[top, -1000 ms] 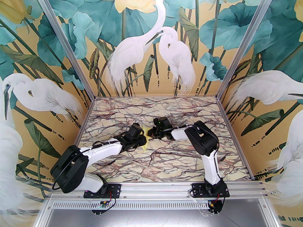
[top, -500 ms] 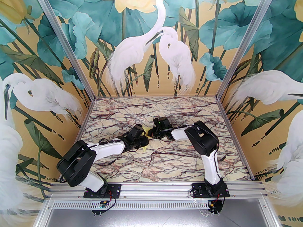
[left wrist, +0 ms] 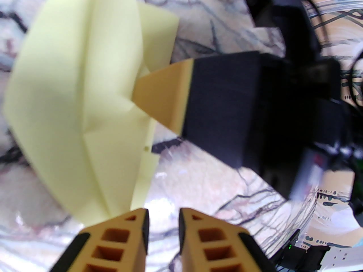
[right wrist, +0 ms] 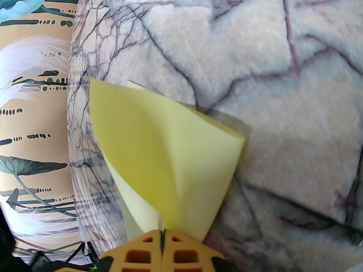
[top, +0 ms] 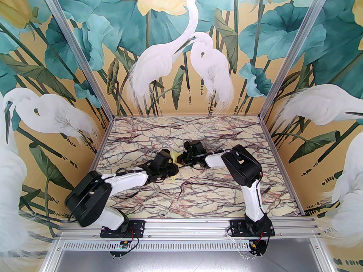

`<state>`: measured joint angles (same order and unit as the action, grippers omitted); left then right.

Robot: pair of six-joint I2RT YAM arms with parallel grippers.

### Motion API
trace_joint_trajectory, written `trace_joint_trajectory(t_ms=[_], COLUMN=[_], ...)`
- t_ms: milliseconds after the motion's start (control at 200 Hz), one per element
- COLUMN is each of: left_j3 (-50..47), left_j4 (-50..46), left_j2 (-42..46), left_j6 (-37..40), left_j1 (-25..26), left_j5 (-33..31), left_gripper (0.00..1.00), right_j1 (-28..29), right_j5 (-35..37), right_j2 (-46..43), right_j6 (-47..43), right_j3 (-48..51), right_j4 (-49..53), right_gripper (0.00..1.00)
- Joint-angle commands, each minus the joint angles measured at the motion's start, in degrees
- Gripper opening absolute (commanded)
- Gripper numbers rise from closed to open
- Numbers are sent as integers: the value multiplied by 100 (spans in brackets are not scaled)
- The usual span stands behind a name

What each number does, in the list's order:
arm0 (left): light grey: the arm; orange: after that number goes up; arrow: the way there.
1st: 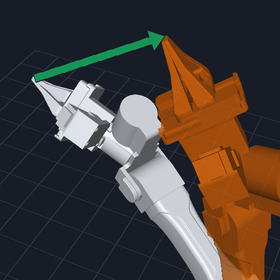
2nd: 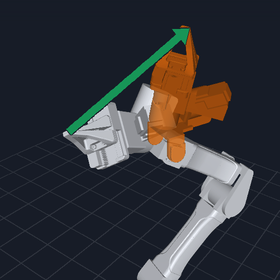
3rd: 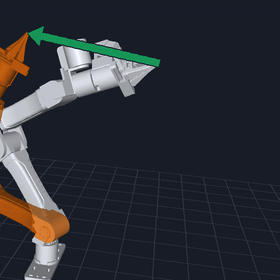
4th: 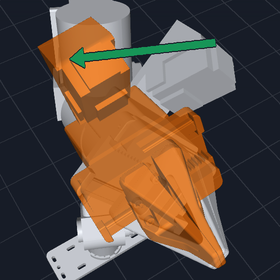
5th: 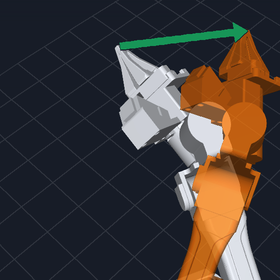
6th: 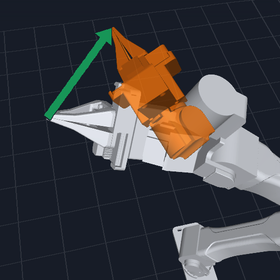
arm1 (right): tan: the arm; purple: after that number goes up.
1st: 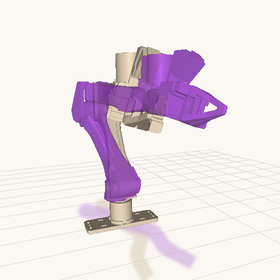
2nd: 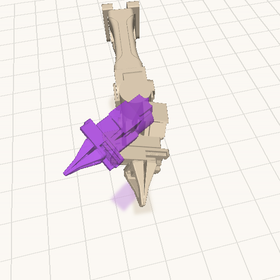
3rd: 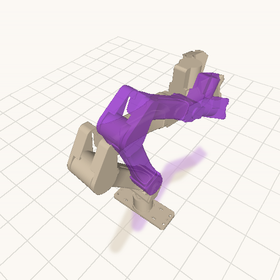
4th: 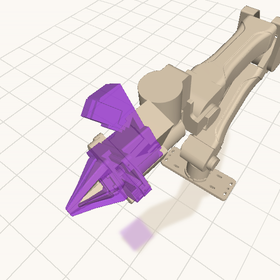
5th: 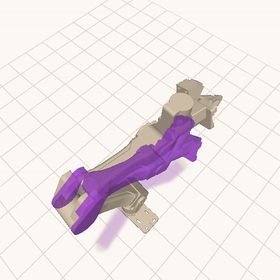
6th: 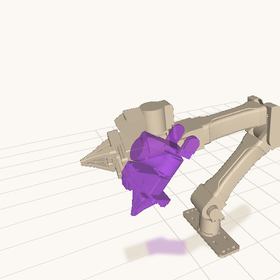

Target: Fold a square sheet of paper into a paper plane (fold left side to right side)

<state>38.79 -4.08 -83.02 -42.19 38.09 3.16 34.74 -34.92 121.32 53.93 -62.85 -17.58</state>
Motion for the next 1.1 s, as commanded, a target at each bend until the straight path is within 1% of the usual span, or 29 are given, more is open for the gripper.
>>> trace_joint_trajectory(t_ms=[0, 95, 275, 395, 715, 1095], left_j3=[-190, -256, -121, -64, -111, -176], left_j4=[-342, -295, 150, 326, 426, 364], left_j2=[313, 178, -376, -604, -621, -680], left_j6=[80, 85, 62, 53, 96, 141], left_j1=[-63, -127, -133, -126, -121, -118], left_j5=[-499, -454, -55, 77, 142, 115], left_gripper=[25, 24, 21, 21, 21, 22], right_j1=[-90, -87, -90, -90, -90, -155], right_j5=[247, 244, 240, 249, 282, 482], right_j2=[68, 51, 33, 15, -44, -317], right_j6=[-124, -127, -134, -145, -188, -524], right_j3=[61, 70, 72, 79, 71, -63], right_j4=[0, -8, -1, 26, 66, 536], right_gripper=[0, 0, 0, 0, 0, 0])
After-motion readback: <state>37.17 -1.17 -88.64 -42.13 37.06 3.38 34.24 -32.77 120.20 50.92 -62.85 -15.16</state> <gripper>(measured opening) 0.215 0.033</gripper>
